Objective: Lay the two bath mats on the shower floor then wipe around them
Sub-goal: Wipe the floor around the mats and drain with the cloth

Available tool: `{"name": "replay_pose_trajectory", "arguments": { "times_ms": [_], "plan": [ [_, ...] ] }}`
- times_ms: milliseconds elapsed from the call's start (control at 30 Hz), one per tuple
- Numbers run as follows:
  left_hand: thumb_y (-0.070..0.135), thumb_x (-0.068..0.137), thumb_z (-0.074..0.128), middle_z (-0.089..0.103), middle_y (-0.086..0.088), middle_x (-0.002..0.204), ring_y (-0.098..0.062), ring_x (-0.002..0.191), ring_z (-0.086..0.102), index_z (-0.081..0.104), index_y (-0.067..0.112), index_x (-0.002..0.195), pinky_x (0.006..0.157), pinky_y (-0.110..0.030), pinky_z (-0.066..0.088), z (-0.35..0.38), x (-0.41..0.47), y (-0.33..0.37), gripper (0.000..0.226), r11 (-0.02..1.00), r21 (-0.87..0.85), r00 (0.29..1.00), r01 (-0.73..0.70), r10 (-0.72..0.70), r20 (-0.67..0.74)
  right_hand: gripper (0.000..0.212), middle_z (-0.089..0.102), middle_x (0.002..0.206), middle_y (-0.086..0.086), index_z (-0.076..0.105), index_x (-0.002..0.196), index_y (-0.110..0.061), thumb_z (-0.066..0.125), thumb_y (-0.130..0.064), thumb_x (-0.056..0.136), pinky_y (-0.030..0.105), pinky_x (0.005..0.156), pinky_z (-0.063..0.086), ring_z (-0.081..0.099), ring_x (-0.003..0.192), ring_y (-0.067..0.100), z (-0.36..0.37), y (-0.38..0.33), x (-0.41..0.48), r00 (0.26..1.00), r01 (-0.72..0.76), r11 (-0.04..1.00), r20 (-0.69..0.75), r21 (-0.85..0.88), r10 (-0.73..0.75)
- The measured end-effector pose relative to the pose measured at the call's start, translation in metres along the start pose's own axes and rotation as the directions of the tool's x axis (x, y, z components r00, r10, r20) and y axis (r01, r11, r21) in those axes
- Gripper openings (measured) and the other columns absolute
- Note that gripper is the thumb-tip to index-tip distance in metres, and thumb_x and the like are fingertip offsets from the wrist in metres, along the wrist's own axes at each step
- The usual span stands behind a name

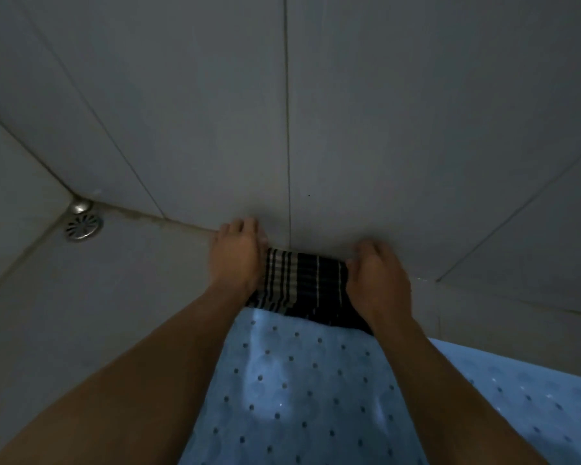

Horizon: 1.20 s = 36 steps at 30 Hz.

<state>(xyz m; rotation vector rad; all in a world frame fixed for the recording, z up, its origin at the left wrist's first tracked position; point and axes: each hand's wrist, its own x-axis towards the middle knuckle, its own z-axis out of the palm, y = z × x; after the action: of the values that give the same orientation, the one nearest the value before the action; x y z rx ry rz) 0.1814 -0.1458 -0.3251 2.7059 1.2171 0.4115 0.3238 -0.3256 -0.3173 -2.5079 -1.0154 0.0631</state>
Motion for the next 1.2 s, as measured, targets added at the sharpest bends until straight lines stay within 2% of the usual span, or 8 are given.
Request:
{"name": "replay_pose_trajectory", "arguments": {
  "times_ms": [100,167,233,300,367,533,900,1200],
  "plan": [
    [0.034,0.097,0.053,0.062,-0.012,0.107,-0.034,0.095,0.06,0.063,0.011,0.106,0.077,-0.039,0.047,0.027,-0.034,0.008,0.027,0.991,-0.069,0.985,-0.116,0.123,0.121,0.023,0.062,0.107,0.018,0.064,0.108,-0.007,0.062,-0.015,0.087,0.044,0.081,0.05,0.059,0.097,0.04,0.022,-0.013,-0.014,0.993,0.101,0.993,0.062,-0.06,-0.098],
    [0.046,0.099,0.04,0.056,-0.011,0.129,-0.033,0.118,0.054,0.06,0.01,0.127,0.101,-0.043,0.042,0.045,-0.052,0.007,0.05,0.987,-0.083,0.95,-0.14,0.157,0.268,0.038,0.055,0.13,0.018,0.058,0.129,-0.008,0.053,-0.025,0.095,0.047,0.1,0.044,0.051,0.122,0.039,0.039,-0.015,-0.019,0.973,0.118,0.991,0.207,-0.059,-0.104],
    [0.056,0.095,0.015,0.03,-0.015,0.157,-0.036,0.147,0.024,0.036,0.011,0.151,0.12,-0.047,0.015,0.054,-0.059,0.006,0.075,0.989,-0.04,0.924,-0.144,0.149,0.353,0.054,0.023,0.161,0.015,0.03,0.154,-0.017,0.031,-0.04,0.105,0.051,0.12,0.016,0.017,0.15,0.033,0.053,-0.011,-0.023,0.928,0.108,0.991,0.365,-0.079,-0.072],
    [0.059,0.087,-0.005,-0.007,-0.015,0.165,-0.034,0.152,-0.009,0.004,0.015,0.159,0.12,-0.045,-0.007,0.058,-0.058,0.006,0.085,0.988,0.039,0.902,-0.149,0.12,0.414,0.06,-0.01,0.166,0.009,0.001,0.159,-0.028,0.015,-0.05,0.105,0.05,0.12,-0.009,-0.012,0.152,0.025,0.063,-0.005,-0.027,0.884,0.12,0.986,0.464,-0.12,-0.051],
    [0.061,0.084,-0.011,-0.019,-0.013,0.164,-0.033,0.15,-0.019,-0.012,0.017,0.157,0.119,-0.046,-0.013,0.061,-0.051,0.008,0.085,0.981,0.102,0.88,-0.165,0.1,0.465,0.061,-0.019,0.164,0.006,-0.01,0.157,-0.033,0.008,-0.055,0.103,0.048,0.118,-0.016,-0.02,0.151,0.022,0.069,0.0,-0.029,0.877,0.135,0.978,0.478,-0.159,-0.043],
    [0.056,0.102,0.012,-0.022,-0.011,0.163,-0.031,0.149,-0.023,-0.019,0.017,0.155,0.12,-0.049,-0.013,0.061,-0.045,0.019,0.073,0.975,0.154,0.842,-0.16,0.053,0.537,0.063,-0.021,0.164,0.003,-0.014,0.156,-0.033,0.007,-0.058,0.102,0.046,0.12,-0.016,-0.021,0.15,0.019,0.066,0.007,-0.027,0.864,0.118,0.976,0.503,-0.181,-0.011],
    [0.058,0.1,0.008,-0.025,-0.012,0.162,-0.034,0.148,-0.025,-0.019,0.017,0.156,0.119,-0.054,-0.013,0.078,-0.058,0.092,0.074,0.982,0.13,0.83,-0.136,0.042,0.556,0.063,-0.021,0.163,-0.002,-0.012,0.156,-0.036,0.013,-0.058,0.102,0.044,0.121,-0.013,-0.019,0.15,0.015,0.035,0.074,-0.027,0.85,0.092,0.979,0.526,-0.181,0.017],
    [0.06,0.1,0.007,-0.029,-0.011,0.16,-0.035,0.146,-0.028,-0.021,0.018,0.155,0.117,-0.056,-0.016,0.075,-0.058,0.102,0.075,0.984,0.138,0.793,-0.117,0.009,0.609,0.067,-0.018,0.164,-0.002,-0.012,0.157,-0.02,0.015,-0.052,0.105,0.038,0.12,-0.013,-0.016,0.151,0.013,0.033,0.082,-0.03,0.87,0.065,0.982,0.493,-0.176,0.031]
  ]
}}
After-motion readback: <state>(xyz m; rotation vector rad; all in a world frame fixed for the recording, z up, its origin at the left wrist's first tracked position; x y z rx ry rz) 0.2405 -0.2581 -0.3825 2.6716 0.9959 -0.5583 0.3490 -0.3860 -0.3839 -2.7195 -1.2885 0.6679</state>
